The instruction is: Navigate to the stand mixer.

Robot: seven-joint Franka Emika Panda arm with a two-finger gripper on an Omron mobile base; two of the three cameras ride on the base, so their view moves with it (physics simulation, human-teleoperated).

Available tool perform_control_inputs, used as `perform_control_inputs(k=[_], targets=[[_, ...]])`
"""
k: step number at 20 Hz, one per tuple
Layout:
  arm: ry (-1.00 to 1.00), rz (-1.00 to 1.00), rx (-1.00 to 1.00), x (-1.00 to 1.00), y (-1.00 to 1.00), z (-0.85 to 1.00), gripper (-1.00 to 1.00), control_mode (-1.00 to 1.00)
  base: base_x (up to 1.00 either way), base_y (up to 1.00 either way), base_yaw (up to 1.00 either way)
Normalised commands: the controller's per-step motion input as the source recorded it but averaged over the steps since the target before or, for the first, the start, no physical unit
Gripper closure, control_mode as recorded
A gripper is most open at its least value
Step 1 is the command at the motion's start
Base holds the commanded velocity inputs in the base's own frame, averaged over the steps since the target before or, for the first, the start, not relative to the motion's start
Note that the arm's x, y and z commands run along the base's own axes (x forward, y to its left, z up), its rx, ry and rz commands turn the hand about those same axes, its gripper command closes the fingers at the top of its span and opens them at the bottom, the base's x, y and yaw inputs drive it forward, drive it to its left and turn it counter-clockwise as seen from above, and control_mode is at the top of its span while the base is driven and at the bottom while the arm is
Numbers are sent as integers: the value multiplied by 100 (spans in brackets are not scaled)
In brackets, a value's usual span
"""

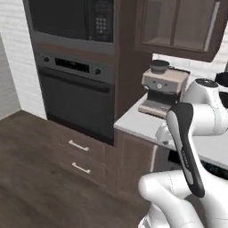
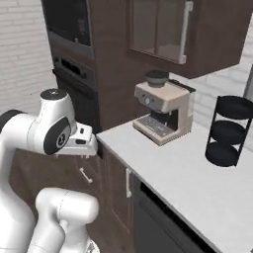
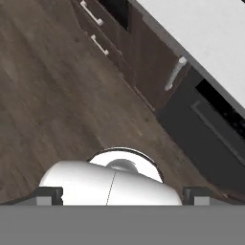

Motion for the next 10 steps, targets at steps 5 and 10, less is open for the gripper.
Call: perform_control_inputs(k=[5,10], targets=[[0,0,0,0,0,0,-100,100,1,16,82],[0,0,0,0,0,0,-100,100,10,9,81]])
